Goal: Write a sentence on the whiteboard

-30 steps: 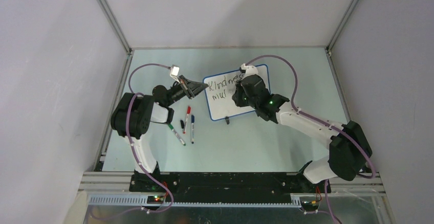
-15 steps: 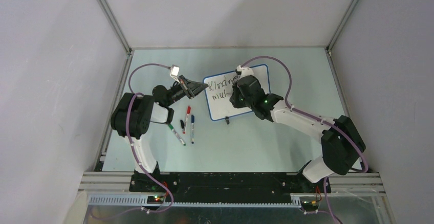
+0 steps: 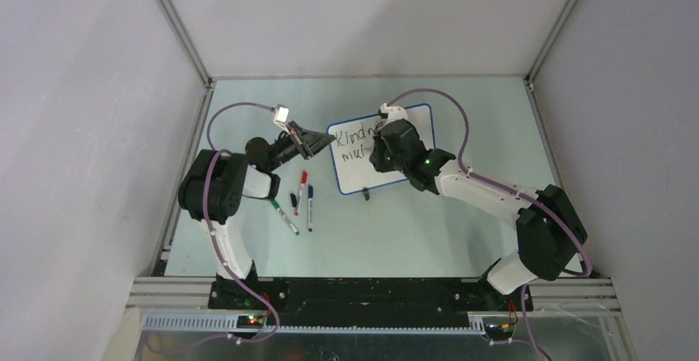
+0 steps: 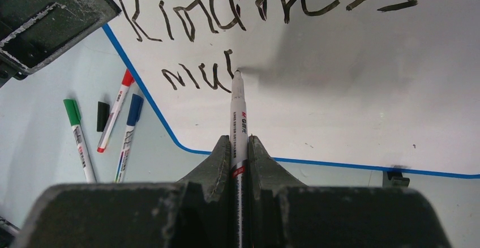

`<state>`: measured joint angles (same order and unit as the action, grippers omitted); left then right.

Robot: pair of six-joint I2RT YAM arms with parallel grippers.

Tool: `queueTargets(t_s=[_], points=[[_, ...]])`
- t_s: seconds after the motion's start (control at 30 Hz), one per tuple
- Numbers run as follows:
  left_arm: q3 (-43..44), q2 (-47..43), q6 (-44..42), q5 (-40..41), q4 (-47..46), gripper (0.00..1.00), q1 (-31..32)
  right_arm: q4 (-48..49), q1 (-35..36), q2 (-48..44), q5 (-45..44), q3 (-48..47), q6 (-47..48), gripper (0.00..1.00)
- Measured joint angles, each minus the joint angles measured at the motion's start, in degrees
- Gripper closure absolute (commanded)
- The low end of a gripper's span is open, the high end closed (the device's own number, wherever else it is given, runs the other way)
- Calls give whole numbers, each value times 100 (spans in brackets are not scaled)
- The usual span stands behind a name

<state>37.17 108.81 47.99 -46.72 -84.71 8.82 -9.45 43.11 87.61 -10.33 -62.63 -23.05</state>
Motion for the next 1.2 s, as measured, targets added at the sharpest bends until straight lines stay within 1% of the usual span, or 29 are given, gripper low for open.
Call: queueTargets(t_s=[0.7,1.2], points=[[-37,-7,0,4,-2,100,0,-284,-39,111,-190,-195,-76,100],[-37,-7,0,2,-4,100,0,-238,57,79,-431,-199,-48,100]])
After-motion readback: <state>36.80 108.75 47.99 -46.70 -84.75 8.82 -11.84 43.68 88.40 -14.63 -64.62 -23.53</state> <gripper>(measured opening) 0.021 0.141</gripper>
